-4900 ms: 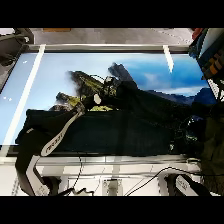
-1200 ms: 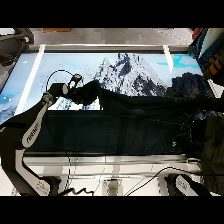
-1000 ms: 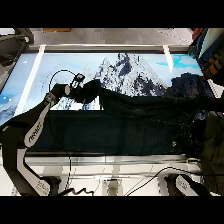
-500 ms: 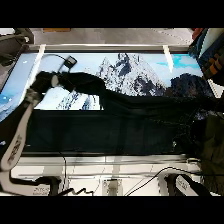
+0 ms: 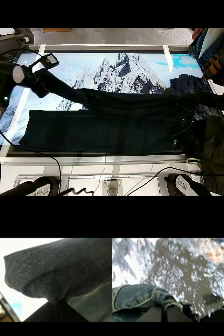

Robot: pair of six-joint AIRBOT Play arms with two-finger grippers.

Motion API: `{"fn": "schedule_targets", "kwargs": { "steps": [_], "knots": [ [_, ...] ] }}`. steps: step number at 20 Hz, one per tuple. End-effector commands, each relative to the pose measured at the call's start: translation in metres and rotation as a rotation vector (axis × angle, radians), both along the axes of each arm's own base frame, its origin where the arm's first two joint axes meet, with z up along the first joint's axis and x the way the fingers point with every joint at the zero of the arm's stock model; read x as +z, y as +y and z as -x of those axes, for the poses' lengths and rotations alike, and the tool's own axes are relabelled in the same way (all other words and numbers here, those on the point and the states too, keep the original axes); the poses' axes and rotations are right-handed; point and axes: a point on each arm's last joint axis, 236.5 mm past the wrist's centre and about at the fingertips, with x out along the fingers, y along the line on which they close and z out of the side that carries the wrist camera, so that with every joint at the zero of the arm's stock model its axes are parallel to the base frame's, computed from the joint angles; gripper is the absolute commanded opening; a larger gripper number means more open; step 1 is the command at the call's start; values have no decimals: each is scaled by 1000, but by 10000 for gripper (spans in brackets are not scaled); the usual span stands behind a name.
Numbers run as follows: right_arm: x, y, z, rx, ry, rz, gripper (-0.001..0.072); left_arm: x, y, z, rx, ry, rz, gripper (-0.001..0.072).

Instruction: Fold the clothes and pants, and hang the long-sleeved shirts on hangers.

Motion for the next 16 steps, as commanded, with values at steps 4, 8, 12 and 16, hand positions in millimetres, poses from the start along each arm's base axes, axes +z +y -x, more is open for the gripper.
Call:
{"fn": "schedule_targets", "kwargs": {
  "steps": [4, 8, 12, 16],
  "knots": [
    [1, -4, -12, -21, -42, -11, 25, -40, 76, -45, 77, -35, -44, 25],
    [-35, 5, -30, -5, 7, -66, 25, -124, 96, -44, 127, 151, -20, 24],
    [-49, 15, -77, -7, -88, -30, 25, -174, 98, -44, 130, 250, -18, 26],
    [-26, 11, -123, -61, -305, 73, 25, -185, 100, -58, 111, 216, -33, 25]
  ]
}}
